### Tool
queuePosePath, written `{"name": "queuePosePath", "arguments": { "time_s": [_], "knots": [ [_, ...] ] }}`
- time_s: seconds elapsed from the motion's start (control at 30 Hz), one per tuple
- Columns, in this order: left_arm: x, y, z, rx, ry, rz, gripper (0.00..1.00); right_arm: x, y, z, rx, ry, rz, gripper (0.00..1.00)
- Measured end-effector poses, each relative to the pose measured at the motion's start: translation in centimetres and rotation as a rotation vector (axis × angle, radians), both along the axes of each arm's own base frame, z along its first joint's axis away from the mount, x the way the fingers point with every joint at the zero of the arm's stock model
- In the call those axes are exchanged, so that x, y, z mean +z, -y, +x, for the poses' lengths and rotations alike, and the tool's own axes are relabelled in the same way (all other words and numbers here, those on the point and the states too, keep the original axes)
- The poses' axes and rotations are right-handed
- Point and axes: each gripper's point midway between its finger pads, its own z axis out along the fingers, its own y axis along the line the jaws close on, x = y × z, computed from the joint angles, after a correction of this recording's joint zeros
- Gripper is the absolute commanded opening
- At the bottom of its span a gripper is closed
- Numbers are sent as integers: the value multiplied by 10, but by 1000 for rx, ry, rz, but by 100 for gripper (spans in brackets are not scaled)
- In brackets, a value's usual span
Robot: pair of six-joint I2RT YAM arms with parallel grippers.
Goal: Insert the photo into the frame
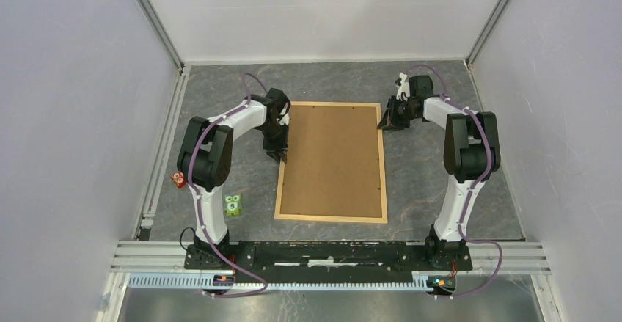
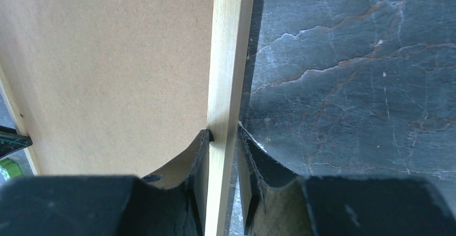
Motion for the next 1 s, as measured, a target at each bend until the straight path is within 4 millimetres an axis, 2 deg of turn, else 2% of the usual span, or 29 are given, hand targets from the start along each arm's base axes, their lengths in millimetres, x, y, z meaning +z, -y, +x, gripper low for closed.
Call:
{"name": "queuePosePath", "arguments": {
  "time_s": [0.3, 0.6, 0.73, 0.8, 0.87, 1.0],
  "knots": [
    [0, 0, 0, -2, 2, 4, 10, -1, -3, 2, -2, -34, -65, 24],
    [0, 0, 0, -4, 2, 6, 9, -4, -4, 3, -19, -68, -162, 25],
    [-1, 1, -1, -6, 3, 9, 8, -3, -12, 3, 6, -65, -177, 35],
    [-1, 0, -1, -6, 3, 14, 8, -3, -19, 4, 28, -56, -121, 49],
    [-1, 0, -1, -8, 2, 15, 8, -1, -20, 6, 30, -53, -94, 56],
    [-1, 0, -2, -10, 4, 19, 8, 7, -22, 4, 43, -31, -79, 59]
  ]
}}
